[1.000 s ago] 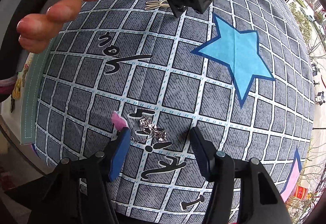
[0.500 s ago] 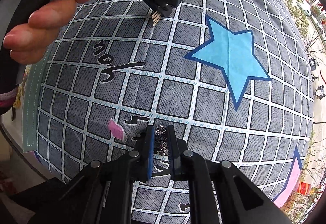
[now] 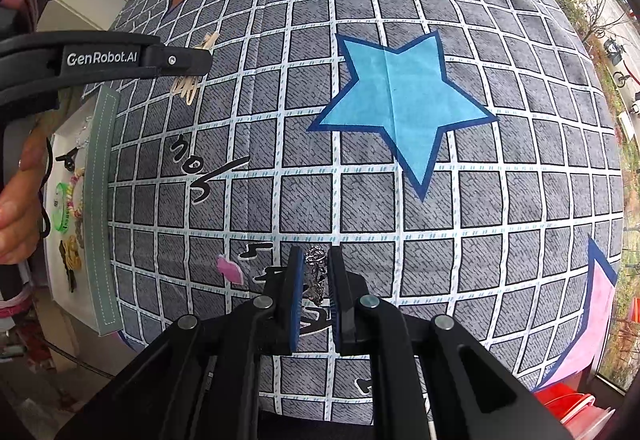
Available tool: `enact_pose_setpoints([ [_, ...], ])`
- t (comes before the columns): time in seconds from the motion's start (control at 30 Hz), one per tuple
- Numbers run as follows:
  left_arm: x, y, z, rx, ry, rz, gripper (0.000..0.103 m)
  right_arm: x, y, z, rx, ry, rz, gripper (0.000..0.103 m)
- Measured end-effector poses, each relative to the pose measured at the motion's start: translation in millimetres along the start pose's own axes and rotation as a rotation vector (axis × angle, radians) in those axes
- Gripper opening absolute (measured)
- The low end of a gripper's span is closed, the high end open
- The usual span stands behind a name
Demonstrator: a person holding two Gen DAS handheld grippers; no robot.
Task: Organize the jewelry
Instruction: 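Carry the bunny clip and silver charm into the tray while both tools open to release them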
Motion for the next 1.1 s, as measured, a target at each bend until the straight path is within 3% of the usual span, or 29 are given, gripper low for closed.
enact_pose_setpoints([
  [0.37,-47.3,33.4,-31.3,0.026,-0.022,-0.066,0.01,-1.2,-17.4,-27.9,0.002,-0.026,0.004,0.013],
  [0.67,-100.6,70.6,-50.2,0.024,-0.044,-0.157,0.01,-49.3,-35.7,-35.8,0.0,-0.042,-0.05,0.013],
  [1.1,-168.1,105.7,-73.7,0.064,-0.062,-0.299,0.01,-135.5,-63.8,-52.8,0.013,-0.064,-0.271,0.013],
])
Point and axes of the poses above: each gripper's, at about its wrist camera, not at the fingertips, and z roughly the way its jaws point, x to its right, y to its underside, the point moved 9 cm from there along z, roughly the way its jaws point, and after that the axes turned 13 degrees about -z, right-handed, at the moved point
